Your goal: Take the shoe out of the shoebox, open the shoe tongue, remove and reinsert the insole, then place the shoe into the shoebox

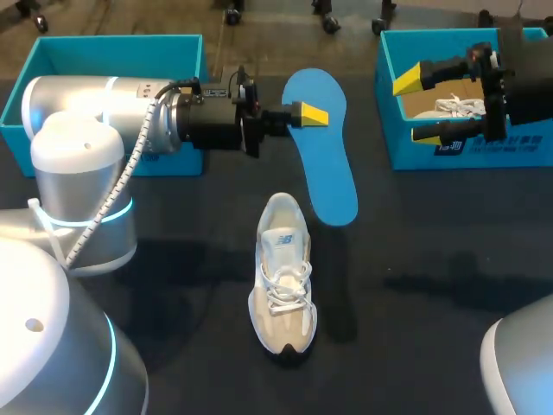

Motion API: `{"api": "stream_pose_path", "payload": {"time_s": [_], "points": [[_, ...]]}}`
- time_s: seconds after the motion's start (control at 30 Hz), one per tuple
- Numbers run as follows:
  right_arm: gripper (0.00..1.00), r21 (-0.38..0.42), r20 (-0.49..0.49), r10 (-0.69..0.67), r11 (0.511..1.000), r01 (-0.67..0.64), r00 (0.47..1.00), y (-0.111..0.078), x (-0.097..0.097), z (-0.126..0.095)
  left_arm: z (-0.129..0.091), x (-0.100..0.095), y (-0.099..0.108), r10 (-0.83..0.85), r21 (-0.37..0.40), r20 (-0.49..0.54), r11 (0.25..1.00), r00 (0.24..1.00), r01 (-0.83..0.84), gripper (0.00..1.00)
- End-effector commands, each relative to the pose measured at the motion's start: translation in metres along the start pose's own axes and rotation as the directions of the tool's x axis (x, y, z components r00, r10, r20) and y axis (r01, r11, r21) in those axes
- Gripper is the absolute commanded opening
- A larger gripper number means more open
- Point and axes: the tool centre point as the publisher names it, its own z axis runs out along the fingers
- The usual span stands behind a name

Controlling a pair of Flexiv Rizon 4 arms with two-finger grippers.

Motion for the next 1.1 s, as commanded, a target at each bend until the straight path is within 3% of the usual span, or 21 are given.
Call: {"api": "stream_pose_path", "payload": {"time_s": [0.03,0.53,0.7,1.0,1.1], "points": [[1.00,0.007,-0.149,0.005,1.000,-0.004,0.989,-0.001,-0.010,0.000,0.000,0.000,0.000,0.000,0.001,-0.001,1.000,1.000,0.000,0.00],[1.00,0.049,-0.160,0.037,0.998,-0.029,0.986,0.004,-0.028,-0.005,0.000,0.000,0.000,0.000,0.001,-0.001,1.000,1.000,0.000,0.00],[1.00,-0.001,-0.271,0.013,1.000,-0.014,0.962,0.010,-0.031,-0.009,0.000,0.000,0.000,0.000,0.001,-0.001,1.000,1.000,0.000,0.00],[1.00,0.045,-0.241,0.044,0.998,-0.034,0.970,0.015,-0.034,-0.006,0.000,0.000,0.000,0.000,0.001,-0.001,1.000,1.000,0.000,0.00],[1.00,0.045,-0.241,0.044,0.998,-0.034,0.970,0.015,-0.034,-0.006,-0.002,0.005,-0.004,0.143,-0.031,-0.020,0.989,0.990,-0.143,0.00]]}}
